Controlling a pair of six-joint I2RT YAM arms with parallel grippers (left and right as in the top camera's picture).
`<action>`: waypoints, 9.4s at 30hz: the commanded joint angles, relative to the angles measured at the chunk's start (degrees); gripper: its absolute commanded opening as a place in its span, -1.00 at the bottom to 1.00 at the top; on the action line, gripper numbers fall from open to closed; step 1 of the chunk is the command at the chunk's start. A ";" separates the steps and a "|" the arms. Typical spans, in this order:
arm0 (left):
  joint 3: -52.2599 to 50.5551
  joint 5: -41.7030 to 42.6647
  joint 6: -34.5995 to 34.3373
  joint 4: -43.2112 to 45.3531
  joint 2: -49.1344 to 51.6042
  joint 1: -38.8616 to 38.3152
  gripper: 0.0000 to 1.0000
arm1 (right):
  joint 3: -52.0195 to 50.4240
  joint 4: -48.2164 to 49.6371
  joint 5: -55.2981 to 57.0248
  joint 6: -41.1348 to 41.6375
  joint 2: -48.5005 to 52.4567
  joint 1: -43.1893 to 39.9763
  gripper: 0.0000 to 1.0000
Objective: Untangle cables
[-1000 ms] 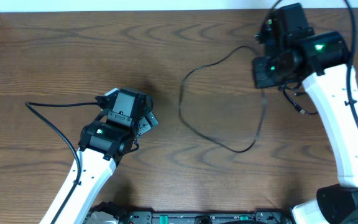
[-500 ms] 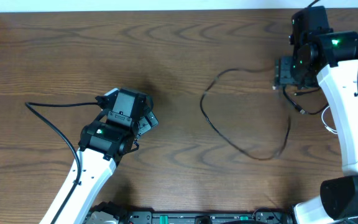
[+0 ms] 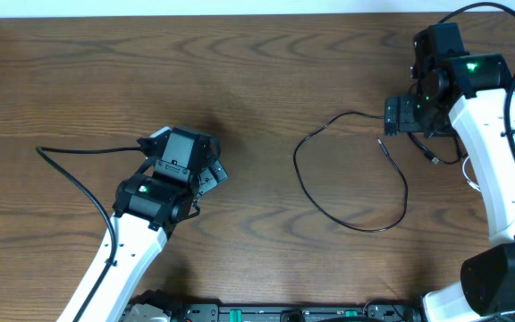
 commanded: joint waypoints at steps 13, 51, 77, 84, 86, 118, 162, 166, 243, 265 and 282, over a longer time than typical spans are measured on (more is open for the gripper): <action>0.57 -1.36 0.52 -0.22 0.20 0.17 0.96 | -0.11 0.13 -0.33 0.59 1.05 -0.50 0.98; 0.57 -1.36 0.52 -0.22 0.20 0.17 0.96 | -0.09 -2.47 -0.35 0.61 -58.95 0.63 0.99; 0.57 -1.36 0.52 -0.20 0.20 0.17 0.96 | -16.48 -15.76 -0.35 0.59 -87.58 0.61 0.99; 0.57 -1.36 0.52 -0.22 0.20 0.17 0.96 | -21.22 -11.43 -0.35 0.61 -93.74 0.63 0.98; 0.57 -1.36 0.52 -0.20 0.20 0.17 0.96 | -22.99 -7.19 -0.35 0.61 -95.43 0.63 0.98; 0.57 -1.36 0.52 -0.22 0.20 0.17 0.96 | -77.83 81.48 -0.33 0.59 -96.80 5.20 0.99; 0.57 -1.38 0.52 -0.22 0.20 0.17 0.96 | -93.72 71.76 -0.57 0.59 -96.83 1.84 0.99; 0.57 -1.36 0.52 -0.20 0.20 0.17 0.96 | -93.72 71.73 -0.59 0.59 -96.83 0.83 0.99; -11.30 -9.25 0.22 -12.15 -49.51 3.34 0.96 | -93.72 71.71 -0.59 0.59 -96.80 -2.10 0.98; -25.18 -14.40 4.00 15.17 -66.29 4.90 0.96 | -93.72 71.71 -0.59 0.59 -96.80 -2.10 0.99; -43.32 -13.75 8.07 56.57 -66.31 4.90 0.96 | -93.72 71.71 -0.59 0.59 -96.80 -2.10 0.98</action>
